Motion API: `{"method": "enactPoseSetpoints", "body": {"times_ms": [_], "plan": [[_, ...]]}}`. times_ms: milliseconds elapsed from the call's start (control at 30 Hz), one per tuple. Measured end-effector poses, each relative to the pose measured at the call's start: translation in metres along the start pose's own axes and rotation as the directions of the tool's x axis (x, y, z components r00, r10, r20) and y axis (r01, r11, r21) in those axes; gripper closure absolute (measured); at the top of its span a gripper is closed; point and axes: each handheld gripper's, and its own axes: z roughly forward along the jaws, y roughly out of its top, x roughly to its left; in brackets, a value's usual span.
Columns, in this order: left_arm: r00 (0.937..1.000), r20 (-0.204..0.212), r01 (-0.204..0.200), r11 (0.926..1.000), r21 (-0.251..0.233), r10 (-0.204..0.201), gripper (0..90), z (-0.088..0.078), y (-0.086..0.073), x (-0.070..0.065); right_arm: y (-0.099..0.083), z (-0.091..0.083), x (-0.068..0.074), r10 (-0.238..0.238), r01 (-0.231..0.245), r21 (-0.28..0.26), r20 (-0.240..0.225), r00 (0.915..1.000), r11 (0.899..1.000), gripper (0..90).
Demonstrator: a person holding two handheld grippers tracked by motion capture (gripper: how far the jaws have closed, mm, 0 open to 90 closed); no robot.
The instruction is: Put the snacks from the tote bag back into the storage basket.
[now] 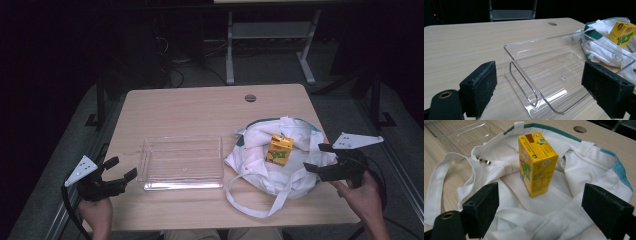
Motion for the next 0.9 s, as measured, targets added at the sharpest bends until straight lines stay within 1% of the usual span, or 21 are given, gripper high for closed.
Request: {"method": "enactPoseSetpoints", "body": {"times_ms": [67, 100, 133, 200, 233, 300, 333, 367, 400, 467, 500, 600, 833, 867, 900], "plan": [[1.0000, -0.002, 0.000, 1.0000, 0.002, 0.000, 12.5, 0.000, 0.000, 0.001, 0.009, 0.004, -0.002, -0.017, 0.017, 0.015, -0.008, 0.9998, 1.000, 13.9], [1.0000, -0.001, -0.001, 1.0000, 0.003, 0.001, 12.5, -0.001, 0.000, 0.001, 0.009, 0.004, -0.002, -0.017, 0.017, 0.015, -0.008, 0.9998, 1.000, 13.9], [1.0000, -0.001, 0.001, 1.0000, 0.002, -0.001, 12.5, -0.001, 0.000, 0.001, 0.015, 0.007, -0.003, -0.032, 0.032, 0.019, -0.019, 0.9993, 0.999, 13.9], [1.0000, -0.002, 0.001, 1.0000, 0.003, -0.001, 12.5, -0.001, 0.000, 0.001, 0.018, 0.008, -0.003, -0.035, 0.036, 0.026, -0.019, 0.9992, 0.999, 13.9], [1.0000, -0.006, 0.002, 1.0000, 0.003, -0.002, 12.5, -0.001, 0.000, 0.001, 0.022, 0.010, -0.004, -0.048, 0.049, 0.036, -0.018, 0.9987, 0.998, 13.9], [1.0000, -0.008, -0.003, 1.0000, -0.006, 0.002, 12.5, -0.002, 0.000, 0.001, 0.028, 0.013, -0.005, -0.050, 0.052, 0.040, -0.030, 0.9983, 0.998, 13.9], [1.0000, -0.009, -0.003, 1.0000, -0.003, 0.003, 12.5, -0.002, 0.001, 0.001, 0.031, 0.015, -0.006, -0.059, 0.060, 0.048, -0.031, 0.9978, 0.997, 13.9], [1.0000, -0.008, 0.002, 1.0000, -0.006, -0.002, 12.5, -0.002, 0.000, 0.000, 0.034, 0.017, -0.005, -0.063, 0.065, 0.054, -0.036, 0.9974, 0.996, 13.9], [0.9999, -0.008, 0.011, 0.9999, -0.007, -0.011, 12.5, -0.002, 0.000, 0.000, 0.037, 0.019, -0.006, -0.076, 0.079, 0.063, -0.041, 0.9962, 0.995, 13.9], [0.9999, -0.007, 0.008, 1.0000, -0.004, -0.008, 12.5, -0.001, 0.000, 0.001, 0.043, 0.023, -0.005, -0.084, 0.088, 0.075, -0.049, 0.9952, 0.993, 14.0], [0.9999, -0.007, 0.015, 0.9998, -0.011, -0.015, 12.5, -0.001, 0.000, 0.001, 0.044, 0.024, -0.005, -0.088, 0.093, 0.079, -0.054, 0.9946, 0.993, 14.2], [0.9999, -0.008, 0.015, 0.9998, -0.012, -0.015, 12.5, -0.001, 0.000, 0.001, 0.051, 0.032, -0.005, -0.102, 0.109, 0.107, -0.070, 0.9923, 0.988, 14.3], [0.9997, -0.008, 0.021, 0.9997, -0.014, -0.021, 12.5, -0.002, 0.000, 0.001, 0.060, 0.048, -0.006, -0.113, 0.127, 0.147, -0.099, 0.9887, 0.981, 14.5], [0.9998, -0.008, 0.021, 0.9997, -0.013, -0.021, 12.5, -0.002, 0.000, 0.001, 0.063, 0.053, -0.006, -0.112, 0.130, 0.165, -0.116, 0.9870, 0.978, 14.8], [0.9998, -0.008, 0.021, 0.9997, -0.013, -0.021, 12.5, -0.002, 0.000, 0.001, 0.063, 0.053, -0.006, -0.112, 0.130, 0.165, -0.116, 0.9870, 0.978, 14.8]]}}
